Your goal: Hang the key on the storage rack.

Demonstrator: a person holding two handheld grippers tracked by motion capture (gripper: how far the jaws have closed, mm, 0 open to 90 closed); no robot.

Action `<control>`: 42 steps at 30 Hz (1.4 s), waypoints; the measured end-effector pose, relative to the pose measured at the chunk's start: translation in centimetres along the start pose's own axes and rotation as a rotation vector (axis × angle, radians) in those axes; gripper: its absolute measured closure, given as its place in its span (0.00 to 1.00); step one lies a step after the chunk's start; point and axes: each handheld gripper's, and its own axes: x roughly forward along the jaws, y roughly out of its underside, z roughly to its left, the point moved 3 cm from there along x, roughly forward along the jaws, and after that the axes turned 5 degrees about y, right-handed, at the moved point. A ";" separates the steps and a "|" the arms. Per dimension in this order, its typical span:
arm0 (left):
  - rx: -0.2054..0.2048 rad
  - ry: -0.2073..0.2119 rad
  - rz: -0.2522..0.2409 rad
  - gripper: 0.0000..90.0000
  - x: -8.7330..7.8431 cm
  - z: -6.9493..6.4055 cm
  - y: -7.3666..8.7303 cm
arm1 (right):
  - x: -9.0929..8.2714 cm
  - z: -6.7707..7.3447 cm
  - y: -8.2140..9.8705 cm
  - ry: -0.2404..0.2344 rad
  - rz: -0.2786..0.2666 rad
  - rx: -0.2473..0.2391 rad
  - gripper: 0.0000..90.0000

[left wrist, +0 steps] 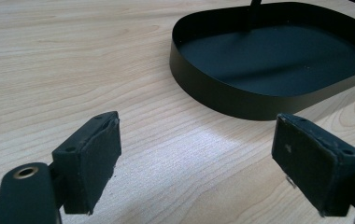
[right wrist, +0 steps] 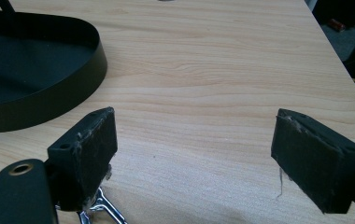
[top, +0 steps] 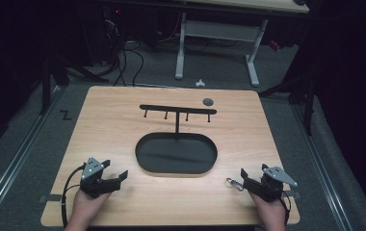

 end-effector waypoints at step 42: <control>0.032 0.031 0.016 0.19 0.2 -0.6 0.0 | -0.2 1.3 0.2 -0.048 0.268 -0.138 0.22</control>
